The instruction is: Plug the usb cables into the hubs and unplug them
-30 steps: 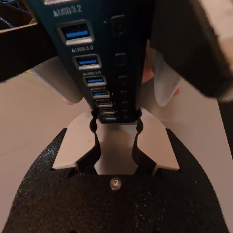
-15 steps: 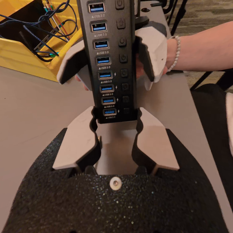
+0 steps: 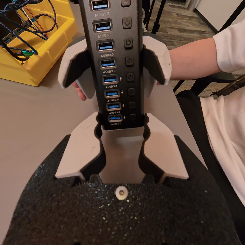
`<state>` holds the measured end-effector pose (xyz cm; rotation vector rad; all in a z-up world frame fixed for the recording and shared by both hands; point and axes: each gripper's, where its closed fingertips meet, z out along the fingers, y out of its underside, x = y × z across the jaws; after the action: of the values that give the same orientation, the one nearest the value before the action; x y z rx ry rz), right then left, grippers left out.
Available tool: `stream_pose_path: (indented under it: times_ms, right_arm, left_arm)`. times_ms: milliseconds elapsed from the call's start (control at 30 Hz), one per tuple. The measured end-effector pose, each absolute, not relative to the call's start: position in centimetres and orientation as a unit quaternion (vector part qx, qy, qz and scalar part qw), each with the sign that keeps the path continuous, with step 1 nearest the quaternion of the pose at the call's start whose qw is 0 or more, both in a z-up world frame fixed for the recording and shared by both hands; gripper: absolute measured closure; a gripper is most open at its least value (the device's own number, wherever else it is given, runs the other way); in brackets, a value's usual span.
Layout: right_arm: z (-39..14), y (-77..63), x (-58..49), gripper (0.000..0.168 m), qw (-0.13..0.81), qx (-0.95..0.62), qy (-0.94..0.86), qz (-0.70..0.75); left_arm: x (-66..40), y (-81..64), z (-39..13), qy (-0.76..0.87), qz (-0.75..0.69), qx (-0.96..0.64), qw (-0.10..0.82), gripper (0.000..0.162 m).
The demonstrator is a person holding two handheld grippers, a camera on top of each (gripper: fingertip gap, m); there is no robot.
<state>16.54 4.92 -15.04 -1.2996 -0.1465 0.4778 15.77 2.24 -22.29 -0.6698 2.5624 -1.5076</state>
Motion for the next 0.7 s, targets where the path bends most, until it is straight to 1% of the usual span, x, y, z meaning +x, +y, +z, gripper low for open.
stream_pose_path:
  times_ms: [133, 233, 300, 367, 400, 500, 567, 633, 700]
  right_arm:
    - [-15.3, 5.1, 16.6, 0.095, 0.759, -0.610, -0.063, 0.219]
    - [-15.2, 5.2, 17.2, 0.095, 0.762, -0.612, -0.046, 0.207]
    - [-15.1, 4.9, 18.5, 0.095, 0.769, -0.608, -0.020, 0.194]
    - [-15.4, 4.4, 19.9, 0.096, 0.770, -0.610, 0.001, 0.186]
    - [-15.3, 4.0, 20.5, 0.096, 0.775, -0.605, 0.005, 0.181]
    - [-15.2, 3.3, 21.2, 0.096, 0.777, -0.602, 0.008, 0.184]
    - [-15.2, 3.3, 21.1, 0.096, 0.775, -0.603, 0.004, 0.188]
    - [-15.3, 3.4, 20.5, 0.096, 0.772, -0.607, -0.013, 0.189]
    - [-15.4, 3.5, 20.2, 0.095, 0.769, -0.611, -0.022, 0.186]
  left_arm:
    - [15.9, 2.4, -22.4, 0.847, -0.487, -0.210, 0.047, 0.102]
    - [16.6, 2.7, -22.2, 0.841, -0.489, -0.220, 0.073, 0.103]
    - [17.3, 3.5, -21.5, 0.827, -0.495, -0.244, 0.105, 0.107]
    - [17.7, 5.2, -21.2, 0.819, -0.484, -0.274, 0.142, 0.116]
    - [17.8, 6.3, -21.5, 0.821, -0.465, -0.292, 0.157, 0.117]
    - [16.3, 8.5, -23.8, 0.857, -0.392, -0.307, 0.132, 0.116]
    - [15.8, 9.8, -25.3, 0.878, -0.341, -0.310, 0.132, 0.116]
    - [15.8, 10.3, -26.3, 0.890, -0.313, -0.300, 0.142, 0.120]
    - [15.8, 10.1, -27.1, 0.893, -0.314, -0.290, 0.141, 0.126]
